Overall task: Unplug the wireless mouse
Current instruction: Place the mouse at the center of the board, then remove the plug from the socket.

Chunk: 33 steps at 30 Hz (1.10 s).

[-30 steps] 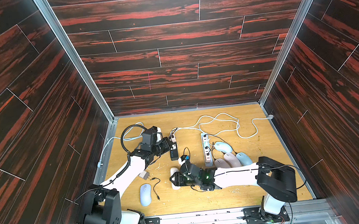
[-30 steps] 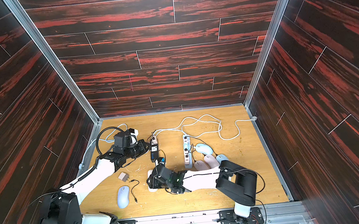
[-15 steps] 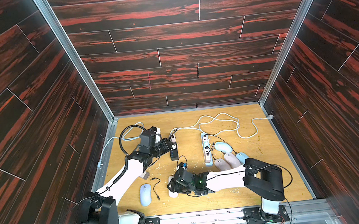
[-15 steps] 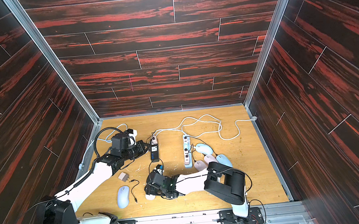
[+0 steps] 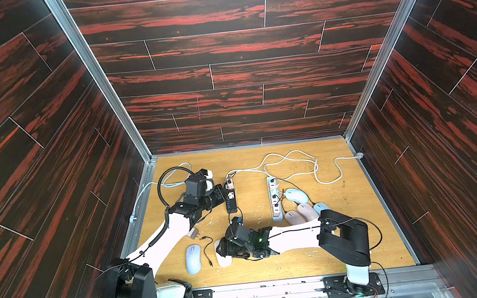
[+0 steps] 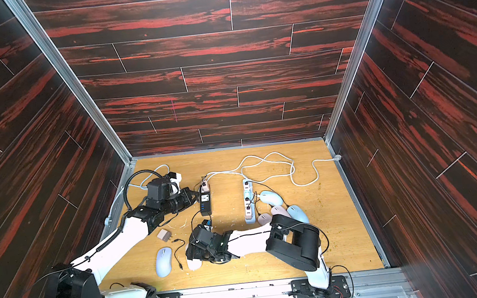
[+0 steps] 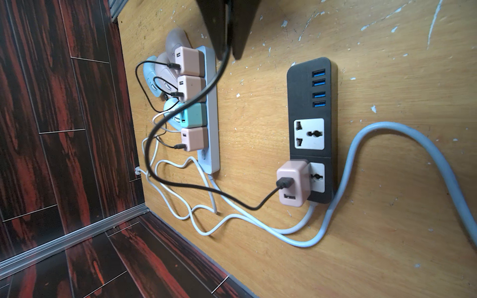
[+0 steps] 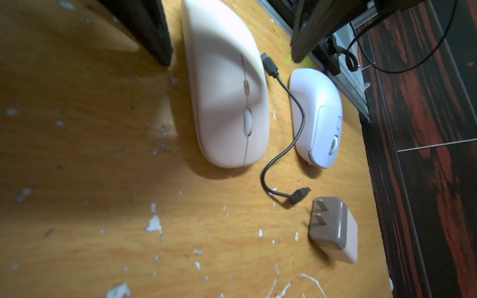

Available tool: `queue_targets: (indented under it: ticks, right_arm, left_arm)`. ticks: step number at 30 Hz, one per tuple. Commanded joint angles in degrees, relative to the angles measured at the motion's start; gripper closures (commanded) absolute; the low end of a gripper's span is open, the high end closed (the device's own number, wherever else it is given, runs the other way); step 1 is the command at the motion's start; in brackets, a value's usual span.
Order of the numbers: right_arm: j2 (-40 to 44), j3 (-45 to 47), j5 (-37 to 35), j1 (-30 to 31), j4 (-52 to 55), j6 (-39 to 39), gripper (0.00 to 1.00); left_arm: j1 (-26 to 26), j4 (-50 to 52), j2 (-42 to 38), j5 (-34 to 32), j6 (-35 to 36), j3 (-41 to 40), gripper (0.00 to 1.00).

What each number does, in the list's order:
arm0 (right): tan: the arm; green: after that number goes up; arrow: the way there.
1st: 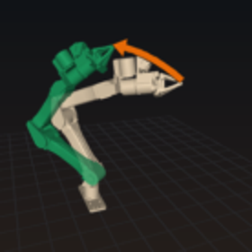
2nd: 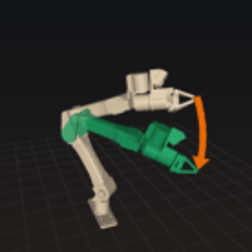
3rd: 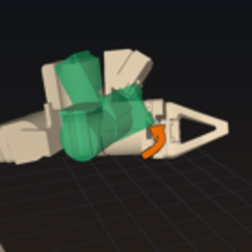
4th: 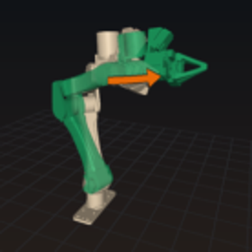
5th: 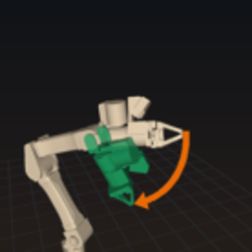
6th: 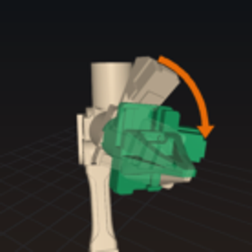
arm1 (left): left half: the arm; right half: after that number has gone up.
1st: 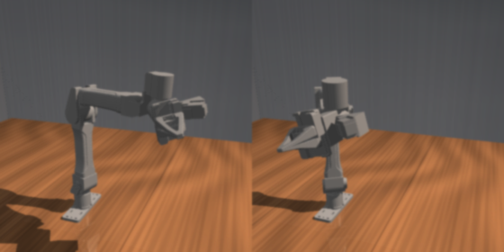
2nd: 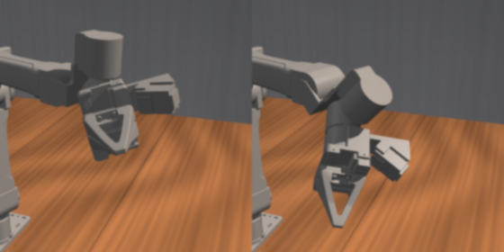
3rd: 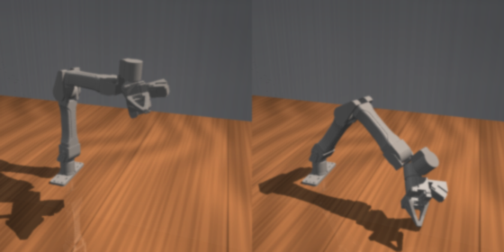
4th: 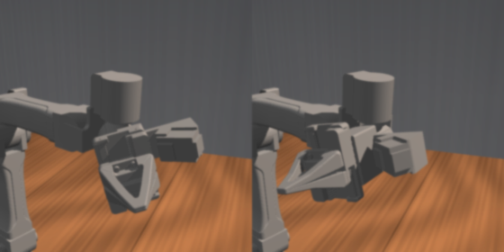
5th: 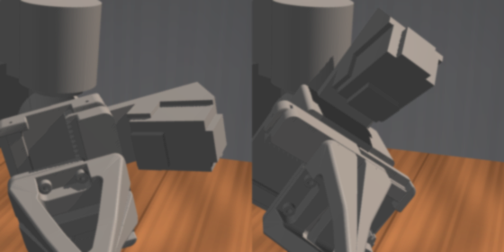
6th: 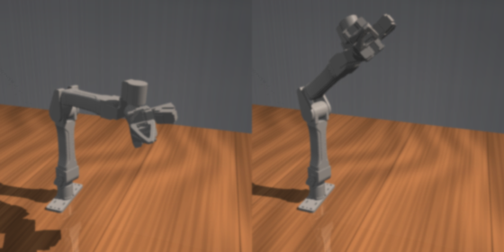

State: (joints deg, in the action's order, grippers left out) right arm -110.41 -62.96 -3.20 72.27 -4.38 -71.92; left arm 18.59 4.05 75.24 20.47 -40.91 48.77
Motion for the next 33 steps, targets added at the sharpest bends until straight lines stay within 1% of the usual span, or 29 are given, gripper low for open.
queue_targets:
  ticks: [1, 3, 6, 9, 11, 14, 17, 20, 24, 30, 33]
  right_arm:
    - [-0.08, -0.64, 0.68, 0.28, 1.92, 0.38, 0.21]
    - [0.72, 0.0, -0.16, 0.38, 1.51, 0.51, 0.21]
    - [3.62, 1.79, -3.26, 0.37, 0.18, 2.11, 0.23]
    - [7.99, 4.35, -8.61, 0.43, -0.54, 4.98, 0.24]
    - [11.24, 5.99, -13.4, 0.47, -0.16, 7.98, 0.24]
    - [15.41, 6.17, -20.53, 0.12, 4.37, 13.0, 0.25]
    - [18.97, 6.14, -24.25, -1.69, 6.84, 17.71, 0.26]
    - [21.11, 5.92, -24.23, -5.24, 8.57, 20.0, 0.27]
    - [21.07, 3.26, -20.1, -11.29, 9.06, 25.15, 0.29]
    - [14.33, -4.44, -11.03, -19.32, 10.54, 33.31, 0.36]
    - [9.87, -9.53, -10.73, -20.12, 11.6, 40.93, 0.38]
  left_arm:
    - [-0.27, 0.86, -2.12, -0.45, 0.75, -0.69, 1.0]
    - [-0.26, 0.95, -2.33, -0.6, 0.82, -0.81, 1.0]
    - [-0.22, 1.97, -2.75, -0.73, 1.5, -0.79, 1.0]
    - [-0.23, 3.68, -3.56, -1.06, 2.36, -0.87, 1.0]
    - [-0.22, 4.58, -4.0, -1.01, 2.95, -0.93, 1.0]
    - [-0.22, 5.23, -3.92, -0.81, 3.34, -1.34, 1.0]
    - [-0.23, 5.62, -3.14, -0.33, 3.64, -1.66, 1.0]
    - [-0.22, 5.79, -2.44, -0.17, 3.66, -2.39, 1.0]
    - [-0.22, 4.4, -1.09, 0.27, 2.58, -4.34, 1.0]
    - [-0.22, -0.49, -0.13, -0.17, -0.95, -7.61, 1.0]
    - [-0.64, -3.33, 1.78, 1.17, -3.23, -7.73, 1.0]
